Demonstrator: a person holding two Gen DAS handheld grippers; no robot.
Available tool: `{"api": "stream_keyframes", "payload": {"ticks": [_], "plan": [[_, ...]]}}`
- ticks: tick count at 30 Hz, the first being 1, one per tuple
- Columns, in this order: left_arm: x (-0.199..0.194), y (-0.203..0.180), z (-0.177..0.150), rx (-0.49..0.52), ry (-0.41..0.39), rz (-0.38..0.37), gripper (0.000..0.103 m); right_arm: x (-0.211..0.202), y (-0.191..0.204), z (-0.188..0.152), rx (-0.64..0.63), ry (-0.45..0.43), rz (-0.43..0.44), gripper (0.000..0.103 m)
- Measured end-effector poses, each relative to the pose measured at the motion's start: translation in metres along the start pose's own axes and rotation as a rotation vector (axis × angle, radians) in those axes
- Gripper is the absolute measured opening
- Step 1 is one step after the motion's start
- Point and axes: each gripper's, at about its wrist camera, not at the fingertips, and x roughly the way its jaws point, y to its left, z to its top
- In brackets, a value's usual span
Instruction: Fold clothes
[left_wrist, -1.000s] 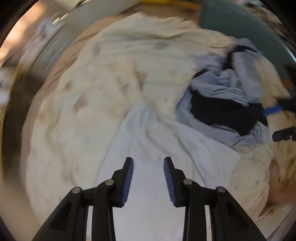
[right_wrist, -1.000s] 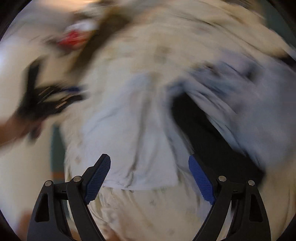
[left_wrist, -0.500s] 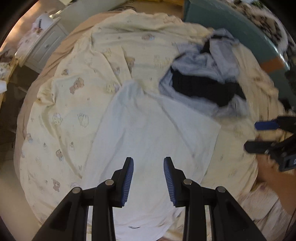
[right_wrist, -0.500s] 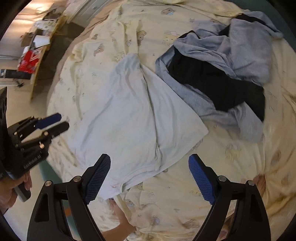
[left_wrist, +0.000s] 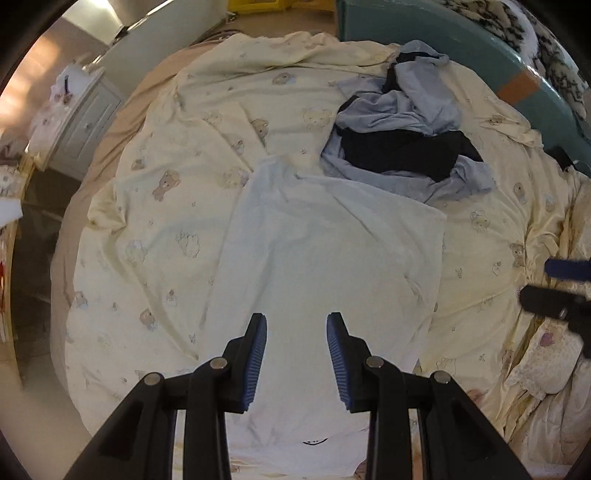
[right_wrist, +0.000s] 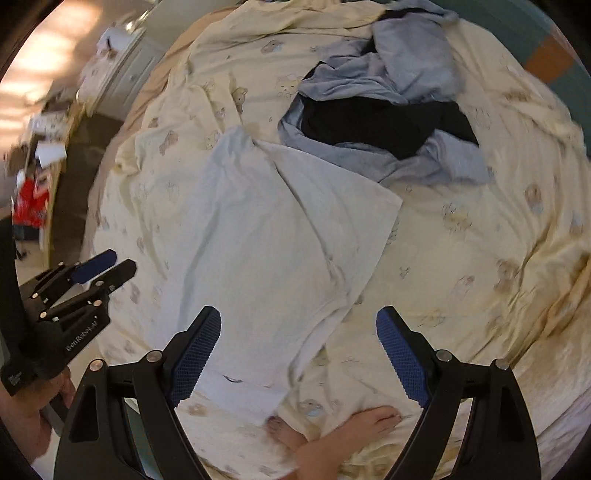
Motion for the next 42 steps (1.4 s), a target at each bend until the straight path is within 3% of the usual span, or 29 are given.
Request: {"api": "stream_keyframes", "payload": {"ticks": [10, 12, 14, 22, 25, 28, 31, 33, 35, 38, 42], "plan": [[-0.012, -0.029, 0.024, 0.102, 0.051, -0.015, 0.035, -0.009, -0.031, -0.004, 0.163, -0.023, 0.109, 0.09], [-0.012, -0.031, 0.034, 0.14, 0.041, -0.015, 0.042, -0.013, -0.035, -0.003, 0.184, -0.041, 0.144, 0.09], [-0.008, -0.033, 0.043, 0.193, 0.034, 0.002, 0.042, -0.013, -0.039, 0.002, 0.177, -0.06, 0.15, 0.089], [0.001, -0.011, 0.06, 0.279, 0.042, -0.004, 0.042, -0.001, -0.038, 0.008, 0.286, -0.113, 0.187, 0.09], [0.018, 0.002, 0.067, 0.32, 0.045, -0.028, 0.042, 0.009, -0.028, 0.01, 0.288, -0.121, 0.16, 0.09], [0.049, 0.015, 0.078, 0.341, 0.071, -0.08, 0.042, 0.023, -0.02, 0.014, 0.289, -0.121, 0.099, 0.089], [0.075, 0.033, 0.086, 0.381, 0.095, -0.149, 0.042, 0.038, -0.017, 0.016, 0.335, -0.157, 0.111, 0.089], [0.082, 0.046, 0.088, 0.386, 0.093, -0.222, 0.042, 0.047, -0.015, 0.013, 0.359, -0.192, 0.132, 0.089], [0.095, 0.067, 0.095, 0.389, 0.092, -0.34, 0.042, 0.057, -0.012, 0.013, 0.354, -0.23, 0.133, 0.089], [0.129, 0.102, 0.104, 0.418, 0.113, -0.447, 0.045, 0.073, -0.011, 0.013, 0.288, -0.271, 0.083, 0.089], [0.167, 0.142, 0.125, 0.412, 0.049, -0.437, 0.045, 0.089, -0.032, 0.02, 0.296, -0.314, 0.076, 0.089]]}}
